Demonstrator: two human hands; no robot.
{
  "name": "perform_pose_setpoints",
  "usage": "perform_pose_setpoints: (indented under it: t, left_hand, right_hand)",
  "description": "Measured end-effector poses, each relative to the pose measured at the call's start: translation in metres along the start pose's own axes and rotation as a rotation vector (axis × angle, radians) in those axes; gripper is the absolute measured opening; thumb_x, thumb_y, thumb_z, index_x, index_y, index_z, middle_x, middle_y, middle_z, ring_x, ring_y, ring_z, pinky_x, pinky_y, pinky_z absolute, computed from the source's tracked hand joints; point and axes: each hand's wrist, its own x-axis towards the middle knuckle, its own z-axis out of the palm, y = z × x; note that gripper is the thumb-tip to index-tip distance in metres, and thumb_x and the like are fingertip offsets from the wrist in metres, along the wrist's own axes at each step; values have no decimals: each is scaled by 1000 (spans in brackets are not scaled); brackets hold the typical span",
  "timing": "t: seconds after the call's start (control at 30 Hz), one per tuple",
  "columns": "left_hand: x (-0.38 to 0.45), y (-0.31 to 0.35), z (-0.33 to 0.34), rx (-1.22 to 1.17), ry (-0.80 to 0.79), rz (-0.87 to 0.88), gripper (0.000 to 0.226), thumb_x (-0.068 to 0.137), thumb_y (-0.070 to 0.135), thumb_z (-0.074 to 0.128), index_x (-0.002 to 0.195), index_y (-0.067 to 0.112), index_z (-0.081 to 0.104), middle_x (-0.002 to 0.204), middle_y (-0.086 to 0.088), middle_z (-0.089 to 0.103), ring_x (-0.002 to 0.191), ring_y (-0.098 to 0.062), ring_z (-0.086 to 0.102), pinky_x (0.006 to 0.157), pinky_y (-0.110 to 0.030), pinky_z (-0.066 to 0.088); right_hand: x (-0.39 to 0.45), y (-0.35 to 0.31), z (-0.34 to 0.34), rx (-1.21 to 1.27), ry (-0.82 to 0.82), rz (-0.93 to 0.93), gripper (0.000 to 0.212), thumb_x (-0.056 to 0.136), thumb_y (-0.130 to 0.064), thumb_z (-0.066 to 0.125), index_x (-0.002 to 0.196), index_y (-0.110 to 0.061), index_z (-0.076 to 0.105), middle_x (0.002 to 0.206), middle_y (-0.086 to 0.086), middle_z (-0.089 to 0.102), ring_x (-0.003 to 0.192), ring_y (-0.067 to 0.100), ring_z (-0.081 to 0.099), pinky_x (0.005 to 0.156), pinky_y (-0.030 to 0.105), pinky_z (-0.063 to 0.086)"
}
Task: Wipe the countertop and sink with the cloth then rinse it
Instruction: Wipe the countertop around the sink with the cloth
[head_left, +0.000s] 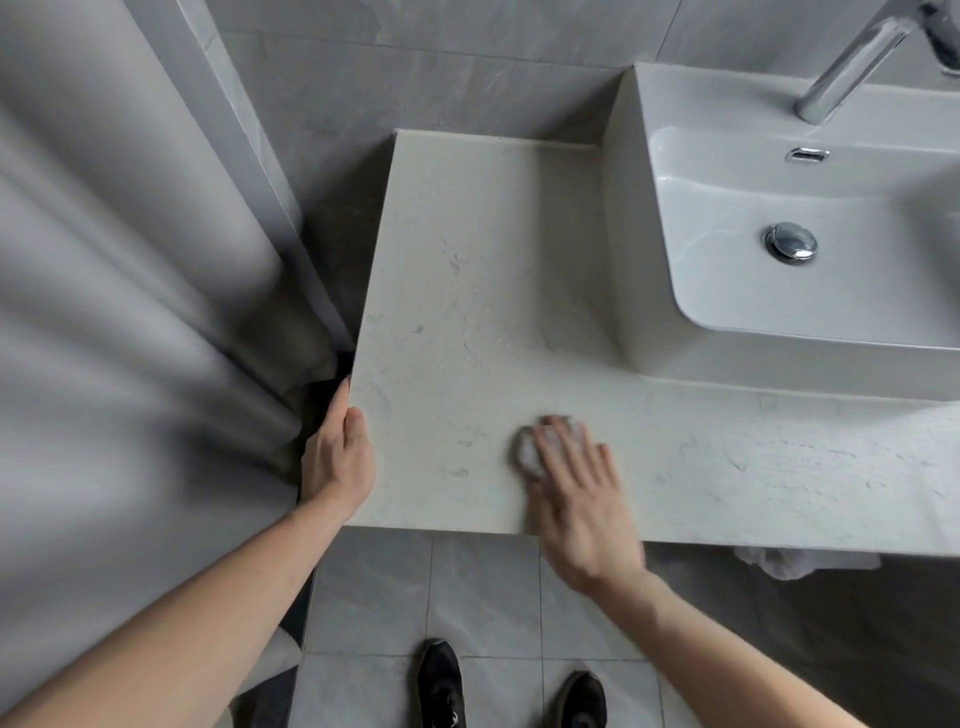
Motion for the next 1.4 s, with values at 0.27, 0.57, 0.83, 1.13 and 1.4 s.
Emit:
perform_pose_setpoints:
  t: [0.27, 0.57, 0.83, 1.13, 1.4]
  left_hand:
    - [-8, 8, 3, 115, 8, 11, 55, 106, 35, 25, 160, 37, 17, 161, -3, 40, 139, -36, 43, 112, -44, 32]
    - [-4, 6, -1, 6, 21, -8, 54, 100, 36, 28, 154, 44, 34, 153, -2, 50, 132, -36, 50, 108, -42, 37]
    - [0, 2, -5, -226, 18, -71, 50, 94, 38, 42, 142, 48, 50, 143, 9, 60, 130, -17, 56, 113, -39, 42]
    - [-5, 6, 3, 110, 32, 33, 53, 105, 34, 23, 158, 36, 27, 155, -1, 48, 133, -36, 50, 108, -46, 39]
    - [-7, 8, 2, 200, 35, 62, 53, 106, 34, 21, 159, 36, 18, 159, 4, 43, 131, -35, 53, 102, -45, 43]
  right_hand:
    - [-15, 101, -49, 20, 109, 567, 70, 98, -48, 24, 165, -28, 13, 174, -4, 4, 160, 19, -5, 129, 50, 3]
    - [26, -88, 24, 33, -65, -94, 70, 101, -35, 42, 165, -24, 15, 173, -3, 2, 159, 21, -13, 129, 48, -3]
    - [13, -154, 57, 27, -124, -174, 69, 99, -21, 34, 165, -14, 12, 173, 5, 1, 159, 24, -15, 127, 48, 3]
    - [-14, 13, -14, -12, 26, 149, 62, 106, -34, 32, 165, -30, 10, 173, -7, 5, 160, 16, -4, 129, 49, 13]
    - [33, 35, -19, -25, 126, 437, 60, 105, -30, 30, 164, -23, 20, 173, -1, 13, 160, 23, 3, 129, 48, 7]
